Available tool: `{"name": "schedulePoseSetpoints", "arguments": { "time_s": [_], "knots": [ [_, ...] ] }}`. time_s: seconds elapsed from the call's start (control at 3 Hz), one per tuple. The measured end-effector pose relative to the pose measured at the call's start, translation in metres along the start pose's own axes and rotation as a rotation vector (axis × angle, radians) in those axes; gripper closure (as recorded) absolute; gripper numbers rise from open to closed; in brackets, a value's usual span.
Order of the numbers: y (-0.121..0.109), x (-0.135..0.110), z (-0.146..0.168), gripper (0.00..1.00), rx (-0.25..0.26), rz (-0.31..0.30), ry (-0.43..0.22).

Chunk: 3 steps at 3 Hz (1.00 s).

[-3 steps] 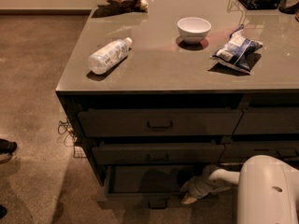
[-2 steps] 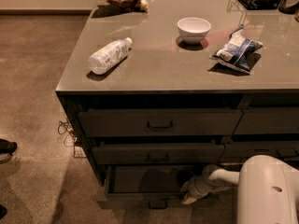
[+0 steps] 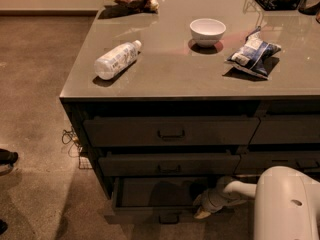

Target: Open bottom drawer

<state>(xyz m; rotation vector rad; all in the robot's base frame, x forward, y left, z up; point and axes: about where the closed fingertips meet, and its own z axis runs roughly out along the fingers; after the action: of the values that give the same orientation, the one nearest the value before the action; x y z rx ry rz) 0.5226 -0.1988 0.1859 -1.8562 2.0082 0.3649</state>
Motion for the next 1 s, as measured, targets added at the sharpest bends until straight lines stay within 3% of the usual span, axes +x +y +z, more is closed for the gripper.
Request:
{"name": "schedulePoseSetpoints", "arguments": {
  "time_s": [0.67,1.0],
  "knots": [
    [0.003,0.001,0.0,1.0,-0.001,0.005,0.0],
    [0.042,0.006,-0.003,0.81,-0.019,0.051,-0.001]
  ]
}}
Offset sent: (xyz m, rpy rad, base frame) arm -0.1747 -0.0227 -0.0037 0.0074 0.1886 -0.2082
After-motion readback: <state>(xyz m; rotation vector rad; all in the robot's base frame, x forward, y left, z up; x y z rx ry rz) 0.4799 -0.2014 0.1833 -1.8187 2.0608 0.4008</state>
